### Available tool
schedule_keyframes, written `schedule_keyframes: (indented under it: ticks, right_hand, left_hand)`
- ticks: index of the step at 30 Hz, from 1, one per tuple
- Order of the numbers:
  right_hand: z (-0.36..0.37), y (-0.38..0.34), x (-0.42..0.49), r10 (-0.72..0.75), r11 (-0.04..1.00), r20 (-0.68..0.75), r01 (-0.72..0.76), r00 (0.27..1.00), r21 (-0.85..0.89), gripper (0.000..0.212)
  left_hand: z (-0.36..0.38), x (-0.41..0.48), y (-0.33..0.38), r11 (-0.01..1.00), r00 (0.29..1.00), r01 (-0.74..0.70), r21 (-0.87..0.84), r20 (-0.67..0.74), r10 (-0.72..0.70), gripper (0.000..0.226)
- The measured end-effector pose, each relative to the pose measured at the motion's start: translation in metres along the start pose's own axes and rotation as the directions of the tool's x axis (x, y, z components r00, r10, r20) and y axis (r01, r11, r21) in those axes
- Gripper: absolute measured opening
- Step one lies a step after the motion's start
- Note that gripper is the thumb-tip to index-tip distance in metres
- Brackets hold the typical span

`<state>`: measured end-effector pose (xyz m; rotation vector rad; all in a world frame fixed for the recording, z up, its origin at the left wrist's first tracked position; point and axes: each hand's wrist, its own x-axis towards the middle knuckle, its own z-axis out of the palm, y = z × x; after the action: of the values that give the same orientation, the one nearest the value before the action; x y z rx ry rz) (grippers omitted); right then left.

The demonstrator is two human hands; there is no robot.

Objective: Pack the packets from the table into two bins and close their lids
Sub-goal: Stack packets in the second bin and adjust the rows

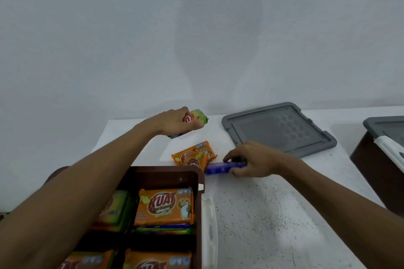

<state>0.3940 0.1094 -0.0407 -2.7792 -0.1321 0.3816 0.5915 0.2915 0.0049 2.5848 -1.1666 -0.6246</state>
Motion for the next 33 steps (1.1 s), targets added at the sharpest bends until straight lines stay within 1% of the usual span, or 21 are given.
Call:
schedule_keyframes:
  ticks: [3, 5, 7, 8, 9, 11, 13, 14, 15, 16, 18, 20, 23, 25, 27, 29, 30, 31, 33]
  right_hand:
    - [-0.004, 0.002, -0.012, 0.114, 0.985, -0.050, -0.106, 0.992, 0.136, 0.036]
    - [-0.003, 0.004, -0.018, 0.185, 0.962, -0.086, -0.162, 0.979, 0.219, 0.030]
    - [-0.004, 0.003, -0.024, 0.275, 0.907, -0.114, -0.219, 0.955, 0.360, 0.024]
    - [-0.006, 0.001, -0.028, 0.336, 0.849, -0.122, -0.244, 0.934, 0.469, 0.024]
    - [-0.008, -0.002, -0.032, 0.391, 0.768, -0.125, -0.248, 0.912, 0.591, 0.024]
    - [-0.014, -0.013, -0.039, 0.463, 0.596, -0.139, -0.191, 0.875, 0.780, 0.023]
    - [-0.023, -0.028, -0.042, 0.520, 0.453, -0.160, -0.112, 0.839, 0.885, 0.020]
    - [-0.028, -0.038, -0.042, 0.549, 0.402, -0.163, -0.088, 0.819, 0.911, 0.021]
    - [-0.033, -0.048, -0.042, 0.563, 0.392, -0.173, -0.077, 0.808, 0.917, 0.023]
    - [-0.037, -0.059, -0.042, 0.555, 0.423, -0.196, -0.072, 0.808, 0.903, 0.025]
    - [-0.042, -0.082, -0.043, 0.497, 0.508, -0.240, -0.055, 0.834, 0.859, 0.028]
    - [-0.044, -0.110, -0.046, 0.431, 0.545, -0.255, -0.024, 0.865, 0.838, 0.026]
    - [-0.043, -0.150, -0.049, 0.340, 0.578, -0.256, 0.014, 0.905, 0.816, 0.023]
    - [-0.042, -0.173, -0.047, 0.276, 0.655, -0.242, 0.002, 0.930, 0.756, 0.021]
    - [-0.038, -0.195, -0.043, 0.212, 0.774, -0.200, -0.039, 0.957, 0.632, 0.019]
    - [-0.032, -0.215, -0.033, 0.152, 0.919, -0.176, -0.074, 0.973, 0.387, 0.019]
    - [-0.026, -0.222, -0.027, 0.128, 0.964, -0.168, -0.082, 0.977, 0.254, 0.021]
    - [-0.020, -0.227, -0.019, 0.121, 0.983, -0.156, -0.097, 0.980, 0.153, 0.025]
    - [-0.007, -0.231, -0.008, 0.163, 0.986, -0.147, -0.157, 0.976, 0.050, 0.034]
  left_hand:
    - [-0.004, -0.006, 0.001, 0.999, 0.999, -0.011, -0.051, -0.035, 0.009, 0.054]
    - [-0.009, -0.010, 0.001, 0.993, 0.998, -0.032, -0.115, -0.055, 0.026, 0.052]
    - [-0.015, -0.013, 0.000, 0.976, 0.994, -0.070, -0.208, -0.092, 0.052, 0.045]
    - [-0.019, -0.016, 0.000, 0.966, 0.991, -0.090, -0.242, -0.120, 0.062, 0.039]
    - [-0.023, -0.021, 0.001, 0.957, 0.986, -0.108, -0.270, -0.151, 0.068, 0.035]
    - [-0.029, -0.034, 0.003, 0.930, 0.979, -0.136, -0.341, -0.192, 0.073, 0.035]
    - [-0.036, -0.052, 0.003, 0.896, 0.976, -0.163, -0.413, -0.198, 0.087, 0.038]
    - [-0.039, -0.063, 0.001, 0.885, 0.975, -0.175, -0.431, -0.199, 0.096, 0.036]
    - [-0.043, -0.075, -0.001, 0.878, 0.974, -0.187, -0.440, -0.199, 0.108, 0.033]
    - [-0.046, -0.087, -0.005, 0.872, 0.972, -0.202, -0.446, -0.198, 0.123, 0.031]
    - [-0.049, -0.112, -0.013, 0.862, 0.969, -0.226, -0.454, -0.198, 0.149, 0.028]
    - [-0.050, -0.139, -0.024, 0.869, 0.970, -0.224, -0.442, -0.190, 0.153, 0.027]
    - [-0.048, -0.174, -0.045, 0.893, 0.975, -0.221, -0.392, -0.126, 0.185, 0.027]
    - [-0.044, -0.196, -0.060, 0.891, 0.969, -0.245, -0.382, -0.076, 0.234, 0.026]
    - [-0.039, -0.213, -0.077, 0.898, 0.964, -0.261, -0.353, -0.059, 0.258, 0.023]
    - [-0.032, -0.226, -0.095, 0.913, 0.964, -0.260, -0.314, -0.030, 0.264, 0.021]
    - [-0.028, -0.230, -0.103, 0.922, 0.962, -0.264, -0.283, -0.015, 0.271, 0.021]
    - [-0.023, -0.232, -0.110, 0.933, 0.959, -0.277, -0.229, -0.011, 0.282, 0.020]
    - [-0.010, -0.234, -0.119, 0.954, 0.956, -0.292, -0.064, -0.040, 0.290, 0.019]
